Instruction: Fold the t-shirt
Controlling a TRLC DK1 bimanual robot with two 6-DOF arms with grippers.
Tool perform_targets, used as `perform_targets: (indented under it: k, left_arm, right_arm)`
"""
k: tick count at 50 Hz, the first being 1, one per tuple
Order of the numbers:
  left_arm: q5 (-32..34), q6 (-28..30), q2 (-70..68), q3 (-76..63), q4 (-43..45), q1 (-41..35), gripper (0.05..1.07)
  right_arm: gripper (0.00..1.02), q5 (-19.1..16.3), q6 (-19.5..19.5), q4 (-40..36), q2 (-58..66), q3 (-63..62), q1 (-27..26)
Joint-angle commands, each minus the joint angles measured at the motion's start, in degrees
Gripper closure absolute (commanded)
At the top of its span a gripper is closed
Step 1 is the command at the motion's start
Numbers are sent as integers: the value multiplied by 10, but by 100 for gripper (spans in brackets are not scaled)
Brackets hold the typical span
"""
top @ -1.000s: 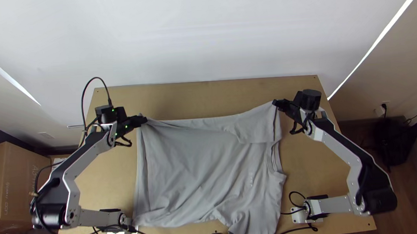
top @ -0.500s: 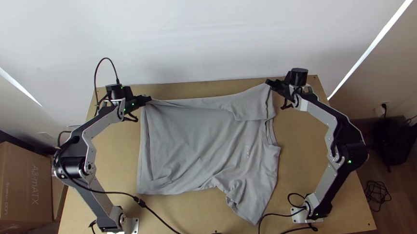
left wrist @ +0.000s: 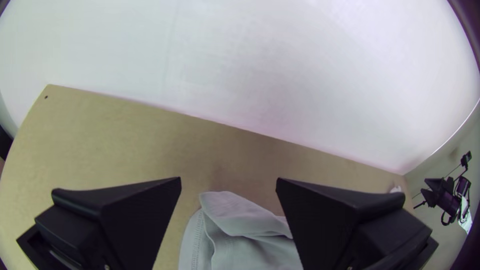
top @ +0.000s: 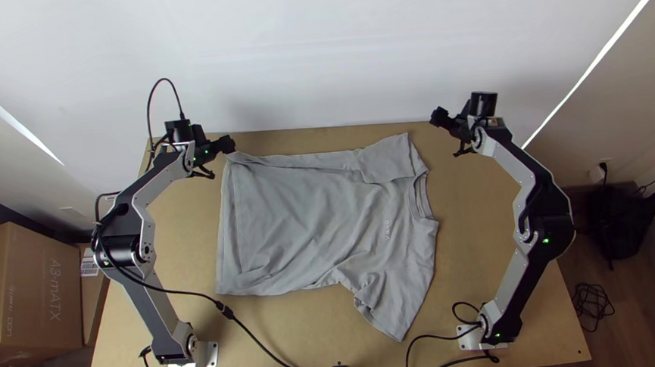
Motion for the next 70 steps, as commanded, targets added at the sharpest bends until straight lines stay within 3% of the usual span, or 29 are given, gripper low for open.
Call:
perform_targets:
  k: [1,12,22,27,31,40,45,50,55,59,70]
  left_arm:
    - [-4,-9,-42,11,-5,17,10]
    - [0,-13,-139,-1,-84,32,10]
    - [15,-11,-262,-70,-104,46,10]
    - [23,-6,-319,-101,-126,55,10]
    - [27,0,-363,-124,-146,62,10]
    - [33,14,-462,-173,-194,64,10]
    - [33,15,-501,-194,-204,64,10]
    - [33,15,-519,-195,-223,64,10]
    - [33,15,-527,-193,-225,62,10]
    - [33,15,-528,-183,-235,60,10]
    - [33,14,-527,-163,-247,54,10]
  right_arm:
    - [3,4,2,-42,-72,0,-9]
    - [3,3,13,-228,-196,-4,-26]
    - [4,-5,15,-376,-326,-67,-40]
    - [5,-35,31,-432,-392,-136,-41]
    - [10,-47,29,-455,-440,-190,-39]
    - [10,-75,10,-505,-524,-311,-7]
    - [19,-76,9,-515,-547,-364,22]
    - [19,-84,7,-519,-544,-407,47]
    - [33,-100,-19,-518,-535,-447,72]
    - [38,-117,-33,-490,-528,-480,82]
    - [38,-156,-68,-471,-479,-515,84]
